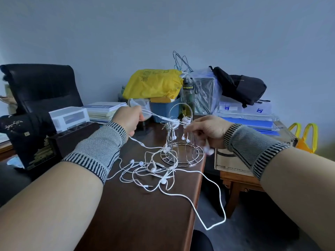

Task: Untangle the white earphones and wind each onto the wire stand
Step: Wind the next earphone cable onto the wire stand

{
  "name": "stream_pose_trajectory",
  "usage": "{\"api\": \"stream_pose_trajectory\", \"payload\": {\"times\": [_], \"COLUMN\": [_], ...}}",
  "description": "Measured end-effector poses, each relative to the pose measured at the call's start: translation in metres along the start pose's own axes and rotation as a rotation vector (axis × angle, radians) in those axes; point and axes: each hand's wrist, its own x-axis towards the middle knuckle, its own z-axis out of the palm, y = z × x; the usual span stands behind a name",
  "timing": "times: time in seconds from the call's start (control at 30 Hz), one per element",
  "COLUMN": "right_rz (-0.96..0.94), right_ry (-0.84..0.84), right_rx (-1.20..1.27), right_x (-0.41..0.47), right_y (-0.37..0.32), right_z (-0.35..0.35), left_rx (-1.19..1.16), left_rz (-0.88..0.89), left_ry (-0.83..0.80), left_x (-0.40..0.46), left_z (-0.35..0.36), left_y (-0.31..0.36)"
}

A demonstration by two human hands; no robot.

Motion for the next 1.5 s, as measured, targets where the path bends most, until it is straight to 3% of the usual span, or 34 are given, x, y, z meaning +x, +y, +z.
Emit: {"api": "stream_pose_trajectory", "payload": {"times": [0.13,0.2,0.33,0.5,0.6,0.73,0.9,1.17,1.4,1.5], "right_rz": [-0.052,-0.095,-0.191,-0.258,-0.328,-0.387,-0.308,-0.244,-0.271,-0.428], "right_ry": [0.091,0.136,0.315,0.555,0.617,0.594,0.406,0.174,0.221,0.342], "right_rx": [0.006,-0.184,-0.836,-1.021,-1.096,-1.058,-0.934,-0.99,-1.041,-1.121], "right_x": [0.005,0.007,0.011,0.027,0.042,0.071,0.093,0.091,0.083,0.076], "right_y": [-0.004,-0.006,-0.013,-0.022,-0.03,-0.037,-0.027,-0.011,-0.003,0.002], "right_z": [-0.018,-0.022,-0.034,-0.038,-0.032,-0.019,-0.003,0.006,0.005,0.011], "left_rx": [-0.042,-0.121,-0.237,-0.212,-0.19,-0.188,-0.183,-0.202,-0.087,0.021], "left_rz": [-0.092,-0.099,-0.1,-0.093,-0.079,-0.085,-0.147,-0.261,-0.287,-0.261], "left_ry": [-0.004,-0.026,-0.047,-0.031,-0.011,-0.023,-0.058,-0.081,-0.065,-0.092], "left_x": [0.002,0.003,0.008,0.016,0.018,0.018,0.018,0.021,0.021,0.019], "left_z": [-0.001,0.003,0.007,0.011,0.011,0.0,-0.019,-0.02,-0.001,0.004], "left_y": [-0.006,-0.006,-0.003,-0.01,-0.019,-0.035,-0.053,-0.075,-0.079,-0.081]}}
